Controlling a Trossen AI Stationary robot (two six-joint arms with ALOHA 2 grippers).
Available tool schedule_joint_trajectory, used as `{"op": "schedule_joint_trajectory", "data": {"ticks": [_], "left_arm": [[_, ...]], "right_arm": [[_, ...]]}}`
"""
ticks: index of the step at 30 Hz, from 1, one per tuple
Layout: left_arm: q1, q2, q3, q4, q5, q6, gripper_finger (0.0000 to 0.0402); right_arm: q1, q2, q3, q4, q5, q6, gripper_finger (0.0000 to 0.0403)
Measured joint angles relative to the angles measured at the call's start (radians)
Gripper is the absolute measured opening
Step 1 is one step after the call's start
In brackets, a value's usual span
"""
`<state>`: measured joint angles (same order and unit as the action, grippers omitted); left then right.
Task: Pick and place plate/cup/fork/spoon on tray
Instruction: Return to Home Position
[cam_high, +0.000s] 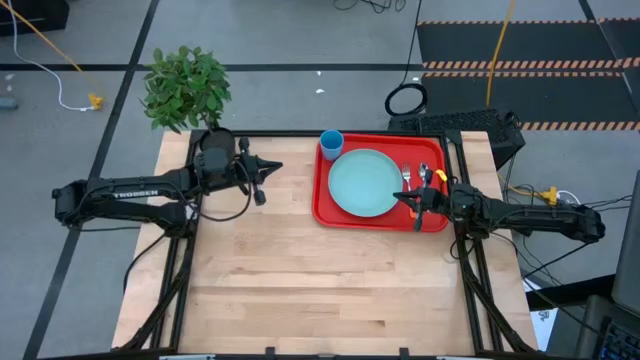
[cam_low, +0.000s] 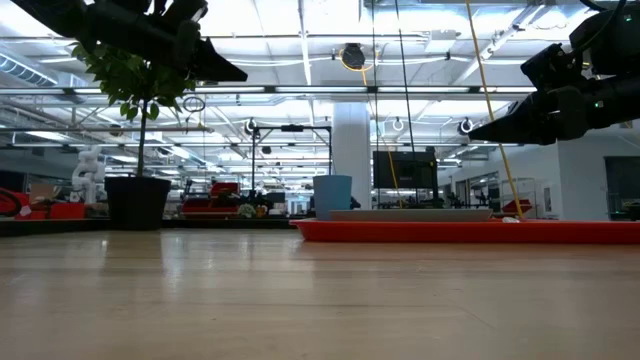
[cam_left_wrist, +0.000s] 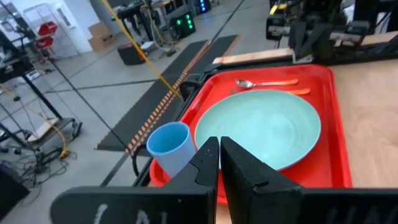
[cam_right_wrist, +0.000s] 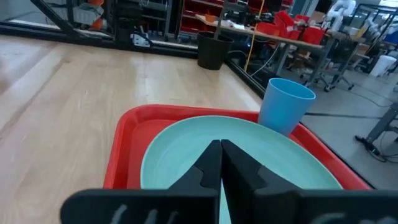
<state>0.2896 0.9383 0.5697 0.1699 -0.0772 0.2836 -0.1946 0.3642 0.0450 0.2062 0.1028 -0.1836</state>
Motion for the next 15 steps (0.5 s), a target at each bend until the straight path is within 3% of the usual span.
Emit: {"op": "schedule_joint_trajectory", "data": {"ticks": [12, 15], "left_arm": [[0.018, -0.008, -0.001, -0.014, 0.064, -0.042, 0.0021], [0.011, -0.064, -0.001, 0.017, 0.138, -0.08, 0.0017]], "right_arm": [[0.0, -0.086, -0.004, -0.008, -0.003, -0.01, 0.0], [0.0, -0.134, -0.004, -0.033, -0.027, 0.003, 0.0]]}}
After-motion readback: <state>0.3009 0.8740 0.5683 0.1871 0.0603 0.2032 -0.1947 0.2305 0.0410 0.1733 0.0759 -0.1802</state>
